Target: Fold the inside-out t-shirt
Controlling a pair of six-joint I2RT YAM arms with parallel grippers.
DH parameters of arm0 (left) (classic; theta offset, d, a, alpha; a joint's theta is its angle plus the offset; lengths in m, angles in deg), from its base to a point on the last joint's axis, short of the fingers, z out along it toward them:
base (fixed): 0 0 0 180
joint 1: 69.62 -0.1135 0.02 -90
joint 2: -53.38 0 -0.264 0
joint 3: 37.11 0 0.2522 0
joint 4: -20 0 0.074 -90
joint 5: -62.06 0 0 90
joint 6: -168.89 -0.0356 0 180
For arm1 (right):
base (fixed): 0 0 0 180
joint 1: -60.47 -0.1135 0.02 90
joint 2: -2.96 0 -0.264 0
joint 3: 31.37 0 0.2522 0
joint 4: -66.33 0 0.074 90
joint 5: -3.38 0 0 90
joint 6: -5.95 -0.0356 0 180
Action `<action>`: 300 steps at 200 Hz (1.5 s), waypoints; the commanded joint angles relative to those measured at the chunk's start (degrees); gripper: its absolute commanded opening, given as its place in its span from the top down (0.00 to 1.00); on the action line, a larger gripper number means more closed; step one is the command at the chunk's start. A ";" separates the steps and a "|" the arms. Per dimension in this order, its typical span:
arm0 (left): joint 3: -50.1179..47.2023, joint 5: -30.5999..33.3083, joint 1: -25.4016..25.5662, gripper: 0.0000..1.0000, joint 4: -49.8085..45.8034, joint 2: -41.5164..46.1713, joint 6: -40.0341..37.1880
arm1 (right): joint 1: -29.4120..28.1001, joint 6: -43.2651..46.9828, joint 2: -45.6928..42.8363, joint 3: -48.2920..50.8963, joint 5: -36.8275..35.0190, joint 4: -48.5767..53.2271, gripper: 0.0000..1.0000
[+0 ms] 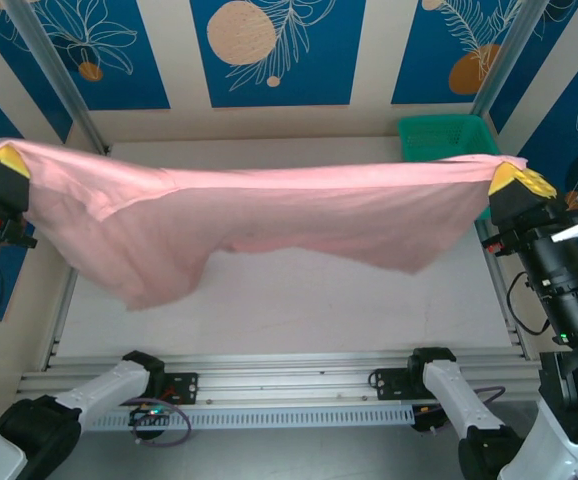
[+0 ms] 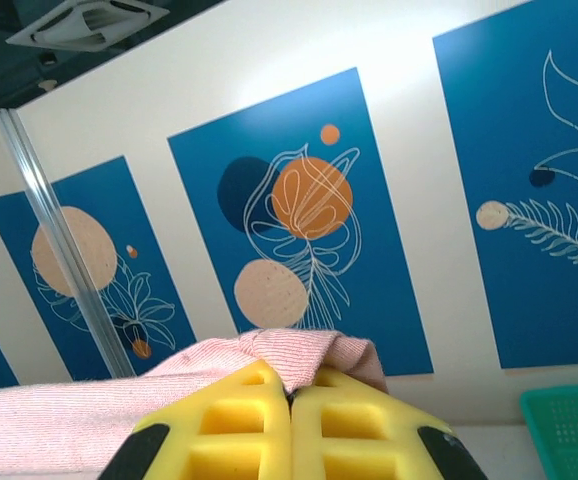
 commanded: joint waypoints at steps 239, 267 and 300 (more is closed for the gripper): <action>-16.43 -14.38 -12.99 0.17 23.61 -61.39 16.36 | -9.44 -0.92 62.00 18.53 -5.78 -12.02 0.45; -47.38 -17.57 -11.89 0.17 31.74 -40.19 20.93 | -8.62 -4.63 47.31 38.00 -9.12 -7.57 0.44; -70.51 -18.99 -11.07 0.17 33.24 -21.87 23.21 | -2.01 -7.72 38.58 52.12 -9.16 -3.77 0.43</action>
